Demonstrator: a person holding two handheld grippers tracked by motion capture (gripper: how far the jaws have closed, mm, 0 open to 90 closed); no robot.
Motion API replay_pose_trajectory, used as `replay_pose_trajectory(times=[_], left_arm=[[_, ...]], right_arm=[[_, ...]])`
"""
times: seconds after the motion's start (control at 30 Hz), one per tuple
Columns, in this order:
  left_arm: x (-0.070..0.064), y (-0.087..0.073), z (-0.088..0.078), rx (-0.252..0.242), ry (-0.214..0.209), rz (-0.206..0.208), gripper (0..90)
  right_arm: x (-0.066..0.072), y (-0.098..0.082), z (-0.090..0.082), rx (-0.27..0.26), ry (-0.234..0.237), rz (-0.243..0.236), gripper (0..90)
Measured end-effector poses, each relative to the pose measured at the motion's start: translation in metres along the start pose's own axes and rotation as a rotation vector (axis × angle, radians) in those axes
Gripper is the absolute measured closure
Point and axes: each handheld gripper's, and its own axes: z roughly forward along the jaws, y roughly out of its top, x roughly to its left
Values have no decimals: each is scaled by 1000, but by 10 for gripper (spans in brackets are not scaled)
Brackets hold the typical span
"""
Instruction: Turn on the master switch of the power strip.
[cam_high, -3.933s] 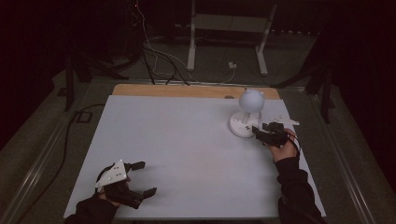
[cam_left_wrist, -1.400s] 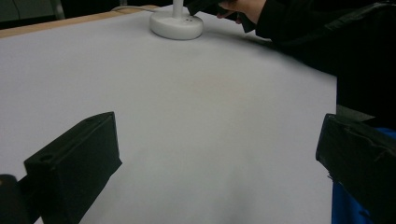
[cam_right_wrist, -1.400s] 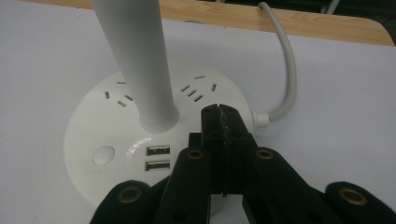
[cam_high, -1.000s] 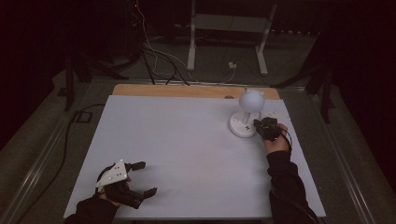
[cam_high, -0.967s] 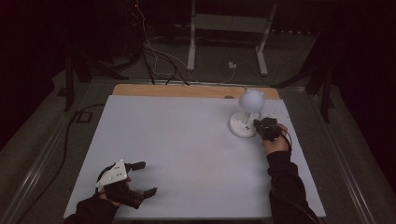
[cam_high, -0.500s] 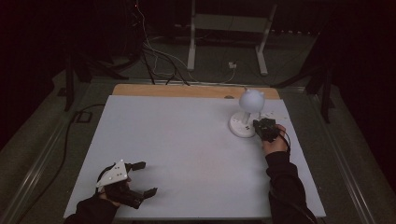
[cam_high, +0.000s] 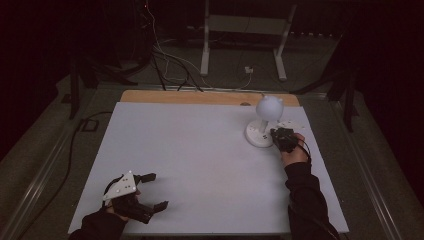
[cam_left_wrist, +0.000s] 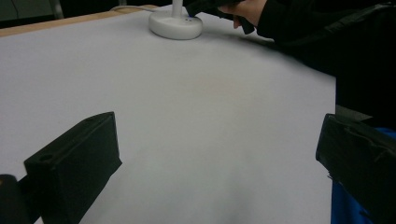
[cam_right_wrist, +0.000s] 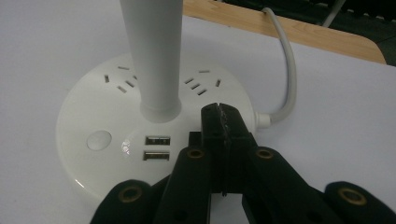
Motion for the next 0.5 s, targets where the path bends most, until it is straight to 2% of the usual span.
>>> replay_pose_trajectory(times=[0.1,0.2,0.27,0.5], left_arm=[[0,0,0,1,-1,-1,2],[0,0,0,-1,-2,-2,2],[0,0,0,0,-2,-2,2],[1,0,0,-5,4,-5,2]], right_arm=[[0,1,0,3,1,10,900],[1,1,1,5,-8,-10,900],[0,0,1,3,3,7,900],[-1,-1,1,-15,3,5,900]])
